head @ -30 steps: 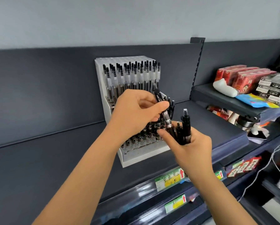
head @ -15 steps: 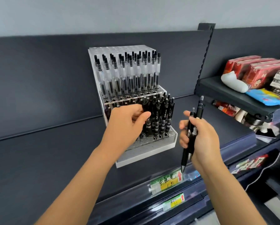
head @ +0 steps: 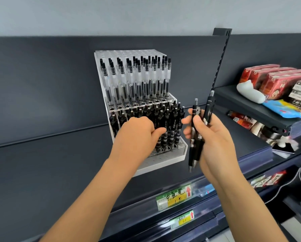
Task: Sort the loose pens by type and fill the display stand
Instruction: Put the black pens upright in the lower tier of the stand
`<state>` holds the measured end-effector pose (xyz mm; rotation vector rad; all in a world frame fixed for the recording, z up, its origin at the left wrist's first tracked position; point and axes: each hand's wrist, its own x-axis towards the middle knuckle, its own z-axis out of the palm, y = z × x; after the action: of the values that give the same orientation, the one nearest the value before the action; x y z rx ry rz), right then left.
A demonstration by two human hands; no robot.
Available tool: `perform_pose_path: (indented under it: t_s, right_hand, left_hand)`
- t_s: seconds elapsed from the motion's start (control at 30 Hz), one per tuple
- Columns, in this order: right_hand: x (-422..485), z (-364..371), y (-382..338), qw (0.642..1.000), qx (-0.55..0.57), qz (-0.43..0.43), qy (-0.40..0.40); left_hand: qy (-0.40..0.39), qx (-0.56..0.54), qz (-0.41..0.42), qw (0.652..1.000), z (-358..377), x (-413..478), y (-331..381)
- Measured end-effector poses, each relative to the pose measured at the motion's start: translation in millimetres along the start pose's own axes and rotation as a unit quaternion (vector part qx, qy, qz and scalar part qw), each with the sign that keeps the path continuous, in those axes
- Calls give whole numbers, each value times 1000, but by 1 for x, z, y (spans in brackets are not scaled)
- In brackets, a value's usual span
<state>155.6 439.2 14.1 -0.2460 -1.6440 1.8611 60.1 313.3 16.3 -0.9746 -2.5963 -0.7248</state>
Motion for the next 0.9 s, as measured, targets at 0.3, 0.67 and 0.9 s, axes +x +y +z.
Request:
perform_pose_path:
  t_s: [0.3,0.67,0.9]
  right_hand:
    - [-10,31,1,990,116,39,-65]
    - [-34,29,29,992,-31,7,-123]
    - [-38,40,33,995,23,-7,-94]
  left_hand:
    - [-80,-370,34,925,-17,-18,6]
    - [46,-412,33,909,-29,-33,-12]
    - [42,-388,38,920,-32,-35,-16]
